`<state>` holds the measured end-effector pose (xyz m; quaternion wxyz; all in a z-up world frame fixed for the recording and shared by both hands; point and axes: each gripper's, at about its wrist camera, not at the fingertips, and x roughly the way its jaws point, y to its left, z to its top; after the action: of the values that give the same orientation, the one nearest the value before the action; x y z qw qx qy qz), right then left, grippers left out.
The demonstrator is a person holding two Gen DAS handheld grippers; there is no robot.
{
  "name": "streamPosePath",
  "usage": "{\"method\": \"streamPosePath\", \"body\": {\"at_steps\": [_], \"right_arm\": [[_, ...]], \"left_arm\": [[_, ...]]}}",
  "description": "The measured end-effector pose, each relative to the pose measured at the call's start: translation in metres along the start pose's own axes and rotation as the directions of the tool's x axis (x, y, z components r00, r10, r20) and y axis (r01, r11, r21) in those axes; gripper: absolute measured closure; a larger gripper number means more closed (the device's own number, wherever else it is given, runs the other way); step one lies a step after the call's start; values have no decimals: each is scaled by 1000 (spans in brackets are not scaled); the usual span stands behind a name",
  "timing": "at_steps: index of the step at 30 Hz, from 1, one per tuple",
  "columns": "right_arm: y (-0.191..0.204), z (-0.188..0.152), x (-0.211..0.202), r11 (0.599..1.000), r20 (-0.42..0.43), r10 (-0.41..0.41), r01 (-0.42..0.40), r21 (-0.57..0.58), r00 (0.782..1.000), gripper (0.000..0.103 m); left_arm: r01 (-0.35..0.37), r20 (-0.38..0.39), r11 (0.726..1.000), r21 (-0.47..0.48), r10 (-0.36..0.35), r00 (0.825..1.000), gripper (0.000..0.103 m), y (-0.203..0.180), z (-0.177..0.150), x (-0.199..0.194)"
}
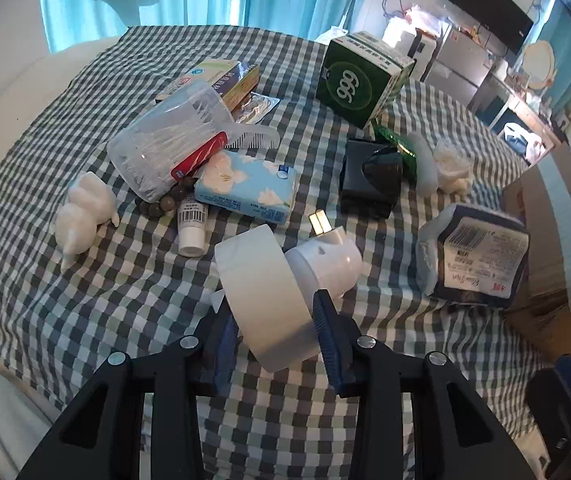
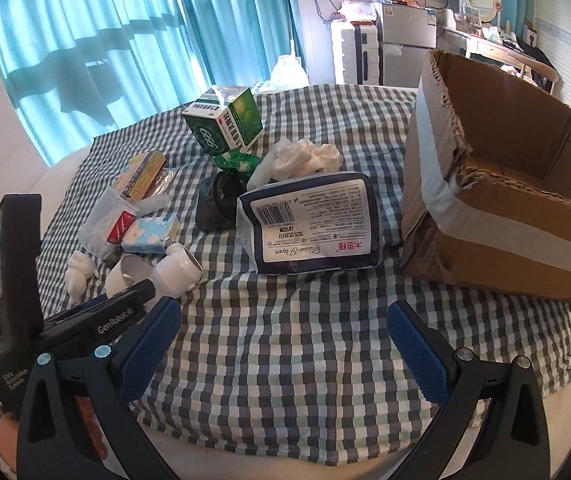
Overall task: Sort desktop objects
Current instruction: 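Grasp the white tape roll with the left tool while the right tool grasps the wet-wipe pack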
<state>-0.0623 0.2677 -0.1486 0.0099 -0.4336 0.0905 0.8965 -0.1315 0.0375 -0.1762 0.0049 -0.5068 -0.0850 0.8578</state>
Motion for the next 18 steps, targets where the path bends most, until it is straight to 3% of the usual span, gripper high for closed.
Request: {"method": "streamPosePath", "body": {"at_steps": [5, 11, 18], "right_arm": [[2, 9, 18, 1000, -5, 20, -20, -4, 1000, 0], [9, 35, 36, 996, 15, 74, -73, -45, 997, 0], [5, 76, 70, 998, -3, 11, -11, -60, 1000, 0]], "left_arm": [[36, -4, 999, -9, -36, 999, 68, 6, 2, -4], [21, 26, 1000, -2, -21, 999, 72, 10, 12, -14], [-5, 99, 1000, -11, 6, 995, 78, 23, 27, -33]]}}
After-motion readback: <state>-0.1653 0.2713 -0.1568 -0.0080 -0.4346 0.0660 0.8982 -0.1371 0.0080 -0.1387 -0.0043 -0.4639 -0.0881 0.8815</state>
